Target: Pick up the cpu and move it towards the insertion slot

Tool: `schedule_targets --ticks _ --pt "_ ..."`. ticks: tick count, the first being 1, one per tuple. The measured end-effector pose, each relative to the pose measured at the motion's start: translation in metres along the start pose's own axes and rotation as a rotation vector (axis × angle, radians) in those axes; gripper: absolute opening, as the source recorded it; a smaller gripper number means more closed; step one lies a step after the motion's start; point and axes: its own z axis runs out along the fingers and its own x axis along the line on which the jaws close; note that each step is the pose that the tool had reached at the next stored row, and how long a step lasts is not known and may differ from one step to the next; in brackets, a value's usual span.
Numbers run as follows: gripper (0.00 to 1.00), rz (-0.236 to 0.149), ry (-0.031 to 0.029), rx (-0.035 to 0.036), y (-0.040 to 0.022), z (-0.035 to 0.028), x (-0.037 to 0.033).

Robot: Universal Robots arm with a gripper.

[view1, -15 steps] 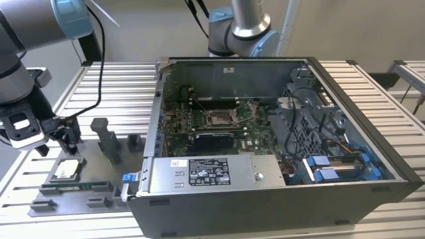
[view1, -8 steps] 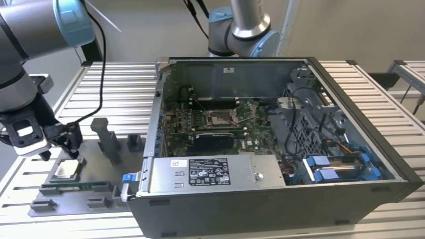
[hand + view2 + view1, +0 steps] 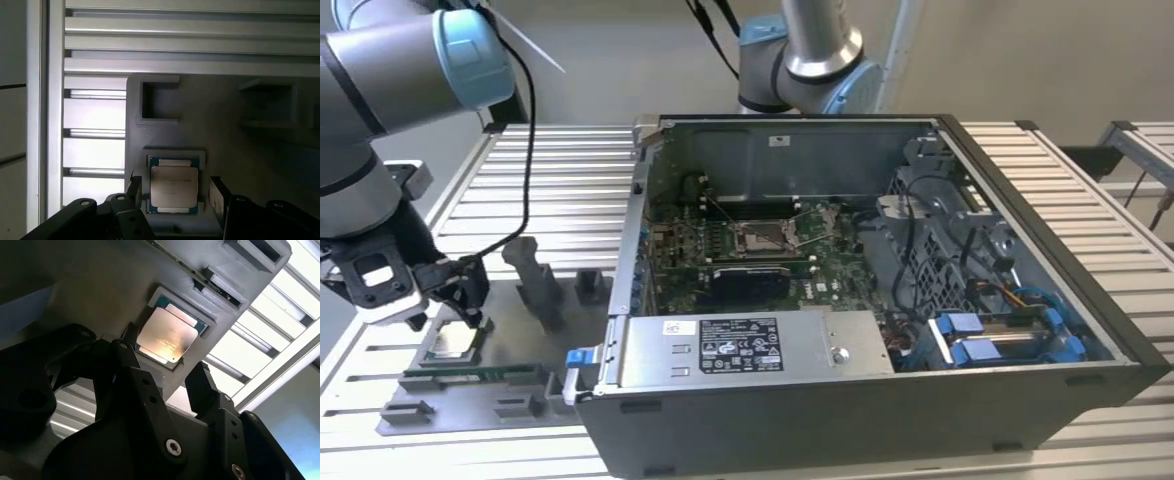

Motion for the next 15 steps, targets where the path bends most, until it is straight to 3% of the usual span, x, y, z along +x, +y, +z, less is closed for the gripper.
schedule_targets --ticks 5,15 --pt "1.0 0.0 -0.0001 0.0001 -0.0007 0.0082 0.0012" --pt "1.0 -0.016 -0.0001 -0.0002 -0.0048 0.0175 0.0024"
